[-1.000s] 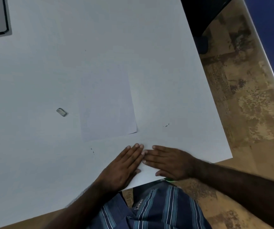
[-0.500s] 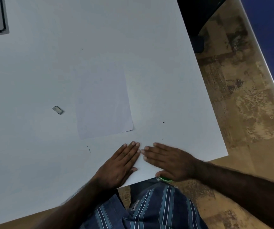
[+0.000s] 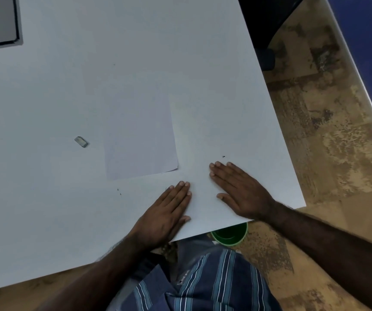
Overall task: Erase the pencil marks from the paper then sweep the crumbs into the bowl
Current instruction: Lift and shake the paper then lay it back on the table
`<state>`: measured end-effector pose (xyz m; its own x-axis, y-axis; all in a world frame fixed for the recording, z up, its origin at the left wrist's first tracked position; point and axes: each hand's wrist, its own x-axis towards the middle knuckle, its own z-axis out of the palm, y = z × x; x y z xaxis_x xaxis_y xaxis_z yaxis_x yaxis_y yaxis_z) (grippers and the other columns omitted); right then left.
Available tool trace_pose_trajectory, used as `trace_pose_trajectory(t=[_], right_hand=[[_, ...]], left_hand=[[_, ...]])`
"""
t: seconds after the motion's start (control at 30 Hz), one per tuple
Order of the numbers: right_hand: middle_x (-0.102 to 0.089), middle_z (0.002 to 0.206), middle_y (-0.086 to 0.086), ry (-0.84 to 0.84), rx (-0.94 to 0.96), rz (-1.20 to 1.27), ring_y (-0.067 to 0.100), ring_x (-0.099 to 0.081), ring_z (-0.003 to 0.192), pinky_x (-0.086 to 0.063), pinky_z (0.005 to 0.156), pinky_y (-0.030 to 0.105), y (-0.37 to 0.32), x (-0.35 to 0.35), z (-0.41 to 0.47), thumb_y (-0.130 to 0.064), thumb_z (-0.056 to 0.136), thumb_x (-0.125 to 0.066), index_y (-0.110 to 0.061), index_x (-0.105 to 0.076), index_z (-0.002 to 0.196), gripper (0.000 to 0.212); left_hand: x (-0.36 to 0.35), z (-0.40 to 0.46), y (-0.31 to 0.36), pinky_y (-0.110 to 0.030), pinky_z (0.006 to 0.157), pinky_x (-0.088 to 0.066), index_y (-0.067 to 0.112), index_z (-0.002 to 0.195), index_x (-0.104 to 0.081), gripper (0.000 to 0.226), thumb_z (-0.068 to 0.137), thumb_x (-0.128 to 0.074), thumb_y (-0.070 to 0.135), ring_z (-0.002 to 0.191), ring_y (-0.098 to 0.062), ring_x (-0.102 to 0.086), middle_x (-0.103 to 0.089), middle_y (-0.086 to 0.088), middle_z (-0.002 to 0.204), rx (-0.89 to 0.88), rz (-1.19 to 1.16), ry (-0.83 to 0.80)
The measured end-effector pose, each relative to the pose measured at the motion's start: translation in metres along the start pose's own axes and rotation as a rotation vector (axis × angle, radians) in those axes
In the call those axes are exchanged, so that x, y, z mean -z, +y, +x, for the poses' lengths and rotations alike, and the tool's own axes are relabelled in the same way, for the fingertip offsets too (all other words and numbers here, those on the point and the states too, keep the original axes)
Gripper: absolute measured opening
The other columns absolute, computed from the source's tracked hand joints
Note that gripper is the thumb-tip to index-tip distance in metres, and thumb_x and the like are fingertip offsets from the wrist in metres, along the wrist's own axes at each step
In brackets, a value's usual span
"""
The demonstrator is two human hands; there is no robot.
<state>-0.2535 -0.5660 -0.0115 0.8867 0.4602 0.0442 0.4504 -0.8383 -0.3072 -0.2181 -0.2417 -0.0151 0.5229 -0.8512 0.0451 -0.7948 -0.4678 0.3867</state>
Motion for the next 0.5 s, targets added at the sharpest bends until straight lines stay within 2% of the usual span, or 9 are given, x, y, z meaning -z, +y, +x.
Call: trace_pose_trajectory(t=[0.1, 0.2, 0.33, 0.4, 0.5], right_hand=[[-0.028, 0.176, 0.009, 0.049, -0.053, 0.042, 0.023, -0.025, 0.165, -0.023, 0.135, 0.046, -0.021, -0.004, -0.009, -0.034, 0.115, -0.048, -0.007, -0.039, 0.163, 0.056], [-0.038, 0.172, 0.009, 0.122, -0.143, 0.060, 0.020, -0.030, 0.162, -0.029, 0.133, 0.046, -0.036, -0.007, -0.018, -0.027, 0.113, -0.051, -0.007, -0.045, 0.160, 0.051], [-0.057, 0.158, 0.011, 0.188, -0.229, 0.083, 0.024, -0.051, 0.150, -0.040, 0.127, 0.048, -0.053, -0.004, -0.032, -0.010, 0.107, -0.054, -0.004, -0.059, 0.149, 0.043], [-0.062, 0.153, 0.010, 0.190, -0.279, 0.109, 0.025, -0.058, 0.144, -0.041, 0.126, 0.043, -0.064, 0.003, -0.036, -0.005, 0.104, -0.056, -0.005, -0.063, 0.147, 0.044], [-0.064, 0.150, 0.007, 0.200, -0.423, 0.225, 0.024, -0.059, 0.142, -0.039, 0.125, 0.035, -0.083, 0.016, -0.038, -0.002, 0.105, -0.058, -0.009, -0.063, 0.147, 0.043]], left_hand=[[0.009, 0.003, 0.011, -0.047, 0.135, -0.024, -0.001, 0.166, -0.034, 0.063, 0.117, -0.044, 0.038, 0.168, -0.030, -0.016, -0.021, -0.019, 0.178, 0.052, -0.029, -0.016], [0.017, 0.002, 0.028, -0.048, 0.133, -0.028, -0.001, 0.165, -0.035, 0.063, 0.116, -0.049, 0.035, 0.166, -0.031, -0.021, -0.024, -0.019, 0.176, 0.110, -0.070, -0.014], [0.024, -0.007, 0.061, -0.048, 0.131, -0.033, -0.002, 0.163, -0.040, 0.059, 0.113, -0.057, 0.025, 0.163, -0.034, -0.030, -0.030, -0.021, 0.173, 0.154, -0.098, 0.030], [0.023, -0.016, 0.083, -0.047, 0.131, -0.034, -0.002, 0.162, -0.042, 0.057, 0.113, -0.058, 0.022, 0.162, -0.033, -0.031, -0.031, -0.020, 0.173, 0.184, -0.110, 0.057], [0.016, -0.030, 0.118, -0.047, 0.130, -0.035, -0.001, 0.162, -0.043, 0.056, 0.113, -0.057, 0.023, 0.163, -0.030, -0.031, -0.030, -0.018, 0.174, 0.298, -0.176, 0.102]])
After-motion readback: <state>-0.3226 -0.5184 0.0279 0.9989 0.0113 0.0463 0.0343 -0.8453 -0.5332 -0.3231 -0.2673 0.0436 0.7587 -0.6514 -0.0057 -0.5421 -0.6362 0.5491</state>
